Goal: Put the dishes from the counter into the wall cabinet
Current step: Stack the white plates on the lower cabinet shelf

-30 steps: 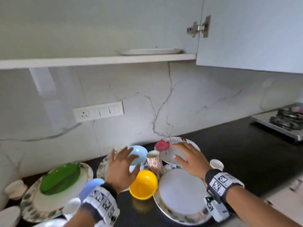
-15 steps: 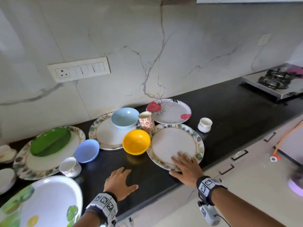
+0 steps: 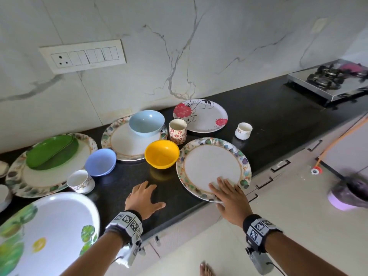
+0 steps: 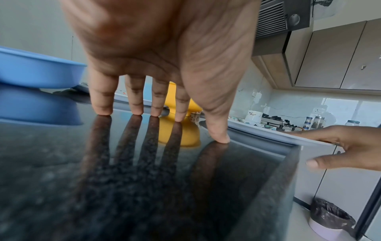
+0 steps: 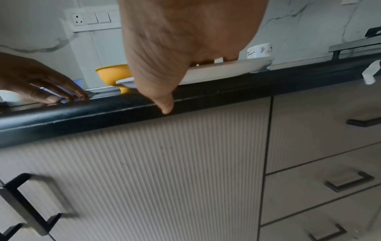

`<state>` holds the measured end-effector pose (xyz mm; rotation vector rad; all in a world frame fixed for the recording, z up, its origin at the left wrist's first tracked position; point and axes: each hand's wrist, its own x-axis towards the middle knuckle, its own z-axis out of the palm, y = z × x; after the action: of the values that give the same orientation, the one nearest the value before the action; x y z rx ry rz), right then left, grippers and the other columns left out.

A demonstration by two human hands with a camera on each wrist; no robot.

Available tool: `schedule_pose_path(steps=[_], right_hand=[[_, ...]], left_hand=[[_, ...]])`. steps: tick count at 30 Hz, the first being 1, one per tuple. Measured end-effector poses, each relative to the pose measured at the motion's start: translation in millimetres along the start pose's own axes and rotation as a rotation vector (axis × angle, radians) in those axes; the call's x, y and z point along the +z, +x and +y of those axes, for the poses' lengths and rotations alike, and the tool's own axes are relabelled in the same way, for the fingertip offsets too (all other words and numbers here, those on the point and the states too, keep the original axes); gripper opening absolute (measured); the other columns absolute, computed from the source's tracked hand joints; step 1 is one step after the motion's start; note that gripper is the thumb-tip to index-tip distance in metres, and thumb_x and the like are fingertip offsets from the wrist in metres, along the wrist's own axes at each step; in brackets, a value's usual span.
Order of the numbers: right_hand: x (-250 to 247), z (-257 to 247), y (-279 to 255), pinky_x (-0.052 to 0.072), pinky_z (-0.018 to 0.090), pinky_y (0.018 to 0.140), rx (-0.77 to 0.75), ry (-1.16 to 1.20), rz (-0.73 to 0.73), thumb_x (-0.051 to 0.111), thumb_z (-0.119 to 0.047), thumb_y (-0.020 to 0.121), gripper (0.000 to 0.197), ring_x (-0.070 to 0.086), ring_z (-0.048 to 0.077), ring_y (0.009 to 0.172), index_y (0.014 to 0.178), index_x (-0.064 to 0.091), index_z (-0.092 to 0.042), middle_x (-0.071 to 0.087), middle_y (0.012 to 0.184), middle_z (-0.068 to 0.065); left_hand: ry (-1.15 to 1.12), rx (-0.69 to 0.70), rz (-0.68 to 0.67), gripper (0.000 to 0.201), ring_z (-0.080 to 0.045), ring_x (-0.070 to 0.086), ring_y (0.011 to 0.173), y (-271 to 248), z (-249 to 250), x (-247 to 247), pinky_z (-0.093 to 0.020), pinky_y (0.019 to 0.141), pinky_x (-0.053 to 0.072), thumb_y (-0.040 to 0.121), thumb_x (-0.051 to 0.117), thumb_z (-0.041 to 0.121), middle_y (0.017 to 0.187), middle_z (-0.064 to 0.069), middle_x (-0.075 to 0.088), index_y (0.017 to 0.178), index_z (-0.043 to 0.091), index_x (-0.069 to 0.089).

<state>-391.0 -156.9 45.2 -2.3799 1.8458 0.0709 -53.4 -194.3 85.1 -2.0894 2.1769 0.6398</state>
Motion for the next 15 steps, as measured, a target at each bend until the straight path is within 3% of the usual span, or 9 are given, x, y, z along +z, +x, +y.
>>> schedule_pose_path(steps=[3,7,11,15], right_hand=[[-5,-2,-9,0.055,0.052,0.090,-0.005,-0.015,0.031,0.083,-0.020,0.065,0.088,0.058,0.033,0.126,0.143,0.047,-0.032,0.051,0.147,0.010],[-17,-10,-28,0.058,0.048,0.081,-0.032,-0.089,0.026,0.084,-0.019,0.060,0.085,0.064,0.034,0.116,0.139,0.053,-0.025,0.057,0.140,0.015],[-50,-22,-52,0.061,0.040,0.074,-0.098,-0.059,0.165,0.081,-0.016,0.064,0.074,0.069,0.025,0.109,0.135,0.059,-0.026,0.066,0.130,0.009],[-99,-33,-72,0.061,0.033,0.068,-0.117,0.025,0.372,0.076,-0.021,0.078,0.048,0.073,0.019,0.099,0.125,0.067,-0.025,0.074,0.115,-0.001]], left_hand=[[-0.006,0.002,0.005,0.084,-0.025,0.019,0.146,-1,-1,0,-0.053,0.111,0.032,0.076,0.062,0.070,0.160,0.003,0.022,0.147,0.036,0.033],[-0.040,0.013,0.025,0.083,-0.024,0.025,0.144,-4,-3,-1,-0.051,0.110,0.035,0.076,0.064,0.068,0.157,0.003,0.029,0.146,0.036,0.034],[-0.136,0.045,0.112,0.070,-0.022,0.047,0.128,-4,-3,-10,-0.046,0.099,0.047,0.079,0.062,0.065,0.138,0.005,0.053,0.139,0.036,0.041],[-0.194,0.143,0.245,0.047,-0.016,0.061,0.107,-8,2,-42,-0.038,0.086,0.052,0.083,0.059,0.060,0.115,0.011,0.067,0.124,0.038,0.056]])
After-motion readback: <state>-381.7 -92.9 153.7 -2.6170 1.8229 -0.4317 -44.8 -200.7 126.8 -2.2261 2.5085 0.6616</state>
